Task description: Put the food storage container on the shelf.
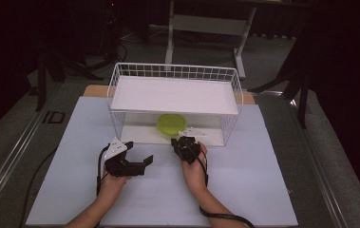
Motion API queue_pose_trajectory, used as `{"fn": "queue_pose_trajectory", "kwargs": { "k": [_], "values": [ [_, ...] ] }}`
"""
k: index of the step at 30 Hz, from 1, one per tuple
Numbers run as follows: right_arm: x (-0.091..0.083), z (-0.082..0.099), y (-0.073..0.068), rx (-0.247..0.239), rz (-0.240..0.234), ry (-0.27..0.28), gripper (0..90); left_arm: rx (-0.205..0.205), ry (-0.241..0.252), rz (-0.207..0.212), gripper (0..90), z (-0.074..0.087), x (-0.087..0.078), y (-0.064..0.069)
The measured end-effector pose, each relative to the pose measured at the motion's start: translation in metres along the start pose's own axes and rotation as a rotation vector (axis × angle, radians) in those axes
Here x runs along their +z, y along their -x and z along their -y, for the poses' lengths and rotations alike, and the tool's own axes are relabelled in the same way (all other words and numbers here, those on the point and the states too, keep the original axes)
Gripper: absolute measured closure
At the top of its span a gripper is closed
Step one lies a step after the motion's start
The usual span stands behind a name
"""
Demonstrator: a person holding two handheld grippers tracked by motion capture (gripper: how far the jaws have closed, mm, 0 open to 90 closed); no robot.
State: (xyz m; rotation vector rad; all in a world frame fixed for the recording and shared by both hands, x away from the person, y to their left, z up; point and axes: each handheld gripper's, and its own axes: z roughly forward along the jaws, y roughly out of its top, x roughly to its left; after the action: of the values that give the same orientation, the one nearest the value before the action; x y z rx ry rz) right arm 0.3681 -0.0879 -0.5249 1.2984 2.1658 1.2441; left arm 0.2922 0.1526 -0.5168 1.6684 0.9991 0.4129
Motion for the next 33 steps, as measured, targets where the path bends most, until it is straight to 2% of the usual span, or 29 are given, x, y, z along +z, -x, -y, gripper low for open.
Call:
{"fn": "queue_pose_trajectory", "kwargs": {
  "k": [7, 16, 19, 24, 27, 30, 33],
  "values": [
    [0.01, -0.007, 0.006, 0.029, 0.022, 0.0, 89.9, 0.015, 0.0, 0.003, 1.2, 0.0, 0.0, 0.002],
    [0.019, -0.015, 0.005, 0.025, 0.028, 0.0, 89.8, 0.022, 0.0, 0.01, 1.1, 0.0, -0.001, 0.002],
    [0.018, -0.016, 0.004, 0.024, 0.026, -0.004, 88.1, 0.026, 0.003, 0.012, 1.2, 0.0, -0.001, 0.002],
    [0.009, -0.011, 0.002, 0.007, 0.008, -0.009, 86.0, 0.027, 0.018, 0.041, 1.2, -0.001, -0.002, 0.002],
    [0.0, -0.007, 0.0, -0.018, 0.008, -0.004, 80.4, 0.029, 0.03, 0.068, 1.1, -0.003, -0.003, 0.004],
    [-0.01, -0.004, 0.0, -0.018, -0.014, 0.011, 66.7, 0.04, 0.039, 0.088, 1.1, -0.007, -0.004, 0.008],
    [-0.022, -0.003, -0.002, -0.058, -0.025, 0.036, 54.9, 0.056, 0.046, 0.126, 1.1, -0.01, -0.006, 0.011]
  ]
}}
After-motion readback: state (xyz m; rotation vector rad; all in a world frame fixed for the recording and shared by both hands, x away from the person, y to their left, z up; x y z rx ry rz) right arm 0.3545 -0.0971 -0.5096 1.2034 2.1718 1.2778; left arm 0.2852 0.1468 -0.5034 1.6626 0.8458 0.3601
